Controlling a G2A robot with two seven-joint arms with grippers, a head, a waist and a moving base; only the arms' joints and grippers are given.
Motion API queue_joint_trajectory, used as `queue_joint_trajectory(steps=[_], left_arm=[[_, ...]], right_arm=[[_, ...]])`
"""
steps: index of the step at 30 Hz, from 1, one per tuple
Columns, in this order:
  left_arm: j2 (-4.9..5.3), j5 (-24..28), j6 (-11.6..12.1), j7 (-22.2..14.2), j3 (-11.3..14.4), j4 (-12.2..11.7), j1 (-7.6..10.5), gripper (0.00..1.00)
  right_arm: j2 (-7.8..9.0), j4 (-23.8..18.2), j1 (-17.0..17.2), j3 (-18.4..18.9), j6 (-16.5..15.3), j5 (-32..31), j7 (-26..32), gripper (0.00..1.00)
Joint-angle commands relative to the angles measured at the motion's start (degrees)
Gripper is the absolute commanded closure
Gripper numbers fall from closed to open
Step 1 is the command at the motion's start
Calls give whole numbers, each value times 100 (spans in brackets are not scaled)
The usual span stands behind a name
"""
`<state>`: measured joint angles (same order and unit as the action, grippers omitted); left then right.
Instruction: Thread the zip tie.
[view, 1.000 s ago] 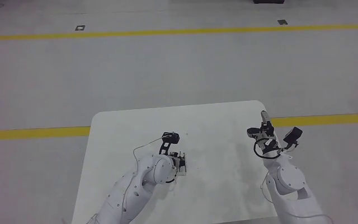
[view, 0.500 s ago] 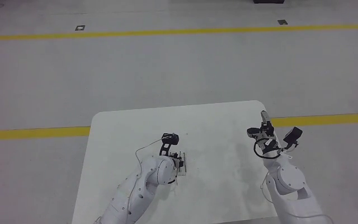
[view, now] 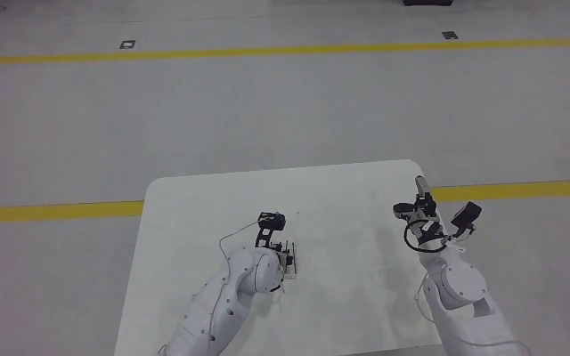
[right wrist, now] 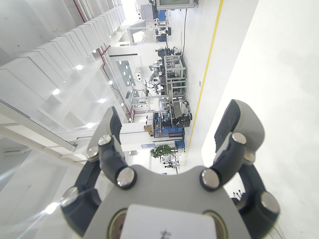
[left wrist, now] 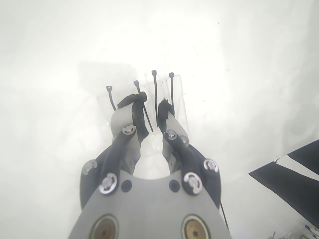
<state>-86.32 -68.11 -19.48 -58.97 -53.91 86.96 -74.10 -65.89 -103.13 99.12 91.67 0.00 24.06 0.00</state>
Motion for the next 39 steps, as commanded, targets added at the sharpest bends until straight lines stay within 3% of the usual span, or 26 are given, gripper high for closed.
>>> queue_joint_trajectory(steps=[1, 23, 26, 39], left_arm=[[-22, -36, 0, -13, -21, -14, -8, 87], [-279, -595, 0, -91, -171, -202, -69, 86], [-303, -624, 0, -96, -193, -245, -71, 82], [-382, -683, 0, -120, -250, -352, -73, 87]], right_arm=[[0, 0, 0, 0, 0, 0, 0, 0], [0, 0, 0, 0, 0, 0, 0, 0], [0, 0, 0, 0, 0, 0, 0, 0], [0, 0, 0, 0, 0, 0, 0, 0]])
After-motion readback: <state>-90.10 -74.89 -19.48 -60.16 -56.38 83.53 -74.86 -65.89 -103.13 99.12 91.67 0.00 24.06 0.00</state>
